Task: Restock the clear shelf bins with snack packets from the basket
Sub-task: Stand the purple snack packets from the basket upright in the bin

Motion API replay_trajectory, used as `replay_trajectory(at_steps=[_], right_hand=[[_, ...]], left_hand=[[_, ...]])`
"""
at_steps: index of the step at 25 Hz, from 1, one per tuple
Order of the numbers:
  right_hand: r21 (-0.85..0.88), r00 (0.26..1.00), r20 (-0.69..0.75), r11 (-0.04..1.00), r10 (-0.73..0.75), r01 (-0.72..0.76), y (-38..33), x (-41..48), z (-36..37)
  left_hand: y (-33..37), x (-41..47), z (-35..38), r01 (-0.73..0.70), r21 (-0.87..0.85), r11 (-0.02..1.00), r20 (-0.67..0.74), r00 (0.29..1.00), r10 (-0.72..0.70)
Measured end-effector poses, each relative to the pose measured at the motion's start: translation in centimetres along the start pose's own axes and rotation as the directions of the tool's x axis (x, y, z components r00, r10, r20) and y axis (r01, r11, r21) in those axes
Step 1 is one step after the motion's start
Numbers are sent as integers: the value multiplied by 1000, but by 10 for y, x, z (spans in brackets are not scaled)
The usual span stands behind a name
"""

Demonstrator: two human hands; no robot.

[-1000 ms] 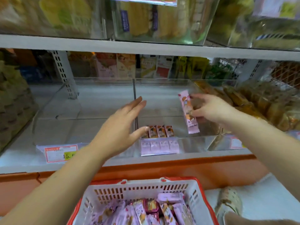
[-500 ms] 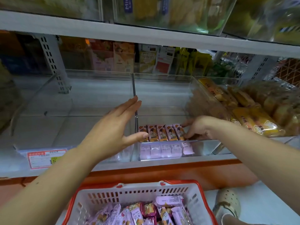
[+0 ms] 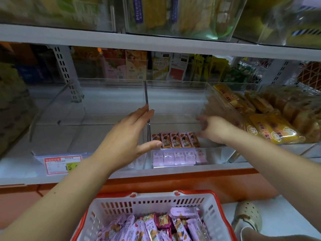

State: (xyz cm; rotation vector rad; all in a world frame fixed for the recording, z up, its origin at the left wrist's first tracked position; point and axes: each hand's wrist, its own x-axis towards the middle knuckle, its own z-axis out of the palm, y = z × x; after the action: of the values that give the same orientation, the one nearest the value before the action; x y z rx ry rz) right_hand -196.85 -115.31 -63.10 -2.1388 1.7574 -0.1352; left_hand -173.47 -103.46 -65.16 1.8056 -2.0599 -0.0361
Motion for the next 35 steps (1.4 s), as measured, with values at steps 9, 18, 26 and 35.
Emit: replay_trajectory(at_steps=[9, 18, 26, 35], right_hand=[[115, 949, 107, 952, -297, 285, 35, -134, 130], [-257, 907, 396, 931, -144, 261, 80, -164, 269], [-42, 938, 347, 999, -12, 28, 73, -165, 255], [758, 935, 353, 595, -32, -266, 95, -177, 195]], left_hand=[[30, -112, 44, -295, 140, 945, -111, 944, 311], [28, -226, 174, 122, 89, 989, 721, 677, -148], [35, -208, 180, 316, -48, 948, 578, 783, -232], [60, -179, 169, 610, -530, 589, 628, 749, -211]])
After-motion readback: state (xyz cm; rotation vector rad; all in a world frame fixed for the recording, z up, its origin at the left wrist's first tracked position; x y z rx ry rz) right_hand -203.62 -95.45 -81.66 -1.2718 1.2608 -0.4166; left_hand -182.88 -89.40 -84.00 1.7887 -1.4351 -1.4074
